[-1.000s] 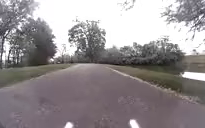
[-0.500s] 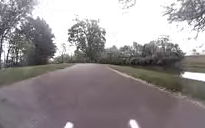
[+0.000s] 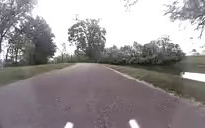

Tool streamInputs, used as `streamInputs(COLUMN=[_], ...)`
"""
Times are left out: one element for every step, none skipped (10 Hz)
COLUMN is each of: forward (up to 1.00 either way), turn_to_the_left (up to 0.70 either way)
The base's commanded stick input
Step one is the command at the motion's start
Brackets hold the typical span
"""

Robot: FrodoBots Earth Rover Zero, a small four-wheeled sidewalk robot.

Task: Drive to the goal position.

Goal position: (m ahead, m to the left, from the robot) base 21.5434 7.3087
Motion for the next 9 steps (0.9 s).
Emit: streamInputs(forward=[0.7, 0.7, 0.7, 0.7, 0.7, 0.7, 0.7, 0.7, 0.7], turn_to_the_left=[0.0, 0.0, 0.0, 0.0, 0.0, 0.02, 0.19, 0.33, 0.06])
